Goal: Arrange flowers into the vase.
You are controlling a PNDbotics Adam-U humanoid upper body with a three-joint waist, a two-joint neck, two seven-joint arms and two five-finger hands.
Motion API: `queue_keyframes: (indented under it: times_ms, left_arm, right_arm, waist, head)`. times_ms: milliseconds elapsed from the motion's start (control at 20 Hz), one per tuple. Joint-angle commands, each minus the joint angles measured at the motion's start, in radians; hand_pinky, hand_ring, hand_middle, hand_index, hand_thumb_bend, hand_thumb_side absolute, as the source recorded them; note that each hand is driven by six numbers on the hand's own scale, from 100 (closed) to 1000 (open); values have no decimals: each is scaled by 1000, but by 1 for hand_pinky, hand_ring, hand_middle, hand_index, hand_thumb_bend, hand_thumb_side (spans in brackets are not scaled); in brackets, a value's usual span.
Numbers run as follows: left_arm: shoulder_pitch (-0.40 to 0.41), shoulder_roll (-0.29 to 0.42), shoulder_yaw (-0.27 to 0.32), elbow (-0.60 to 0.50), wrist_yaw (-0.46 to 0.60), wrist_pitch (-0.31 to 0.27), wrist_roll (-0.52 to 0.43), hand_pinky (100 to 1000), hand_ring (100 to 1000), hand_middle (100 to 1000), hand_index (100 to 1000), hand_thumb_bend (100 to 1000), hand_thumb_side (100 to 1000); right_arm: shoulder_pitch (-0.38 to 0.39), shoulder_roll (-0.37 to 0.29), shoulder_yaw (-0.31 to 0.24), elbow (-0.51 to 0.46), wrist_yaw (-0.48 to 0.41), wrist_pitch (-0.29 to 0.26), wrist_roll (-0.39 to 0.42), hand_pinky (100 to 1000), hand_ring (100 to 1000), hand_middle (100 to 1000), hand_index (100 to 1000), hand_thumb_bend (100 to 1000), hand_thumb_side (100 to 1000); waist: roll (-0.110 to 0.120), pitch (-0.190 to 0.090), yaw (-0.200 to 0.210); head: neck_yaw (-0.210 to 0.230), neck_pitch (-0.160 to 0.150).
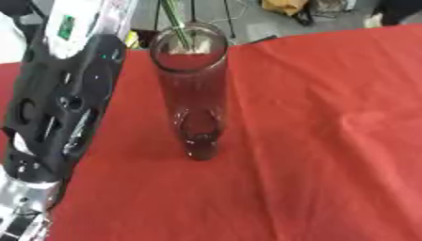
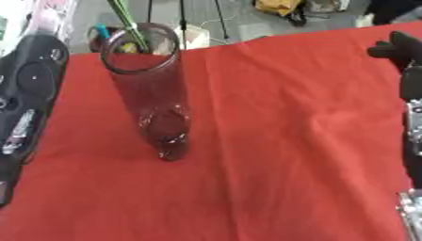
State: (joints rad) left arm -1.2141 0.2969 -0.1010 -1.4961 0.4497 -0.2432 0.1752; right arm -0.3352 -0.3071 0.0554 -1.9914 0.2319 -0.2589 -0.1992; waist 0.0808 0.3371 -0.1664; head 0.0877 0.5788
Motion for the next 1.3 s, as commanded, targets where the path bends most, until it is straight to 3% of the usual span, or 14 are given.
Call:
queue_keyframes:
  times_ms: [50,950,1150,1300]
  left_arm:
    - [-13,7,2,-16,21,-14,-37,100,100,100,100,209,394]
    - [38,-8,-32,-81,25,38,-3,100,100,100,100,190,415]
    - [49,-7,-43,-82,24,36,-6,100,100,100,100,281,455]
    - [58,-3,-54,-73,5,31,-14,100,100,100,100,429,532]
  right_arm:
    - [-13,-6,-10,-9,-10,-2,0,966,880,716,895,100,986]
    - [-8,4,-18,-9,-6,12,-6,969,884,715,896,100,986]
    - [-7,5,-20,-9,-6,12,-8,968,884,715,896,100,986]
    - [-6,6,-21,-9,-6,13,-8,968,883,714,895,100,986]
  waist:
    - [-7,-16,-2]
    - [-8,-19,7]
    - [-10,-21,10]
    - [-10,-24,13]
  head:
    - [1,-12]
    - [-9,0]
    - [-17,3]
    - [-22,6]
